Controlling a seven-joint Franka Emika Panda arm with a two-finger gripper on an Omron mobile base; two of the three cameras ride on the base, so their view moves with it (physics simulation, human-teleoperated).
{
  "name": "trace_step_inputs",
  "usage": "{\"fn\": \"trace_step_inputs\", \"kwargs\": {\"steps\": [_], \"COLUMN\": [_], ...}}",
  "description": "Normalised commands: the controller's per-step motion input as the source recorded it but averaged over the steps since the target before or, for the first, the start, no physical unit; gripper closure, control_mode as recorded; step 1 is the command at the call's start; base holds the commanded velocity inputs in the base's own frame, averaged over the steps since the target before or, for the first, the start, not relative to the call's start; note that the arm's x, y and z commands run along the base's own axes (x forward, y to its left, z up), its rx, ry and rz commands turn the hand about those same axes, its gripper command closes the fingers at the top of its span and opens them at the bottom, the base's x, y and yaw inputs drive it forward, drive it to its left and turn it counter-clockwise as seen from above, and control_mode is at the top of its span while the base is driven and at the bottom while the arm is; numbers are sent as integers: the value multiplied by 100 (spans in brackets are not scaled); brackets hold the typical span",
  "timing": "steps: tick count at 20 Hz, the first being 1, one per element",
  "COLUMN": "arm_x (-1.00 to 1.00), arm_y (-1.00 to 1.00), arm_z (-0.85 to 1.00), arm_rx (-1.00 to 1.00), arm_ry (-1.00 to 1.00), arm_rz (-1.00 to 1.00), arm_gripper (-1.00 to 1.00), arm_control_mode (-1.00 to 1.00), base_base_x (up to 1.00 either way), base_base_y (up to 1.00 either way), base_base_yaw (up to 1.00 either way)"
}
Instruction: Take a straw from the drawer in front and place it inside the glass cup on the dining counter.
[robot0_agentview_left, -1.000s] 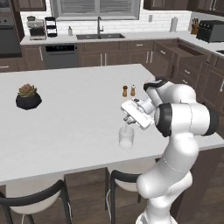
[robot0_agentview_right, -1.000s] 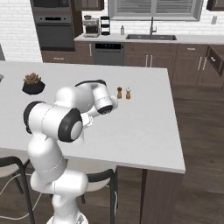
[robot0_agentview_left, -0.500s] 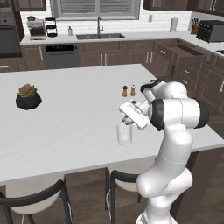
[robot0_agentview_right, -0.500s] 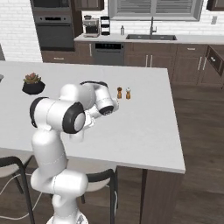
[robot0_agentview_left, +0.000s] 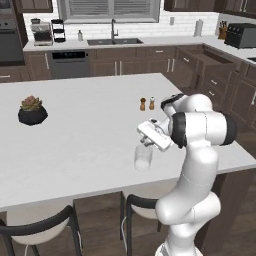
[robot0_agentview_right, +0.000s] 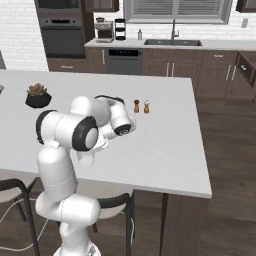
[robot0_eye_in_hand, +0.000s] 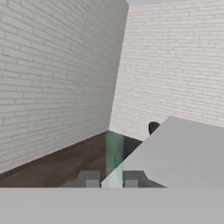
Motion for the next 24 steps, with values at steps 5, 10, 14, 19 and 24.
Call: {"fn": "trace_step_inputs", "kwargs": {"steps": [5, 10, 14, 19, 24], "arm_x": [-28, 0, 0, 0, -2], "arm_y": [5, 11, 3, -6, -13], "arm_z": [-14, -13, 0, 8, 45], "arm_rx": [0, 0, 0, 0, 0], "arm_ry": [6, 4, 0, -9, -23], "arm_rz": [-1, -1, -1, 0, -3], "arm_gripper": [100, -100, -100, -100, -100], "arm_control_mode": [-100, -100, -100, -100, -100], "base_base_x": [0, 0, 0, 0, 0], "base_base_y": [0, 0, 0, 0, 0], "base_base_yaw": [0, 0, 0, 0, 0]}}
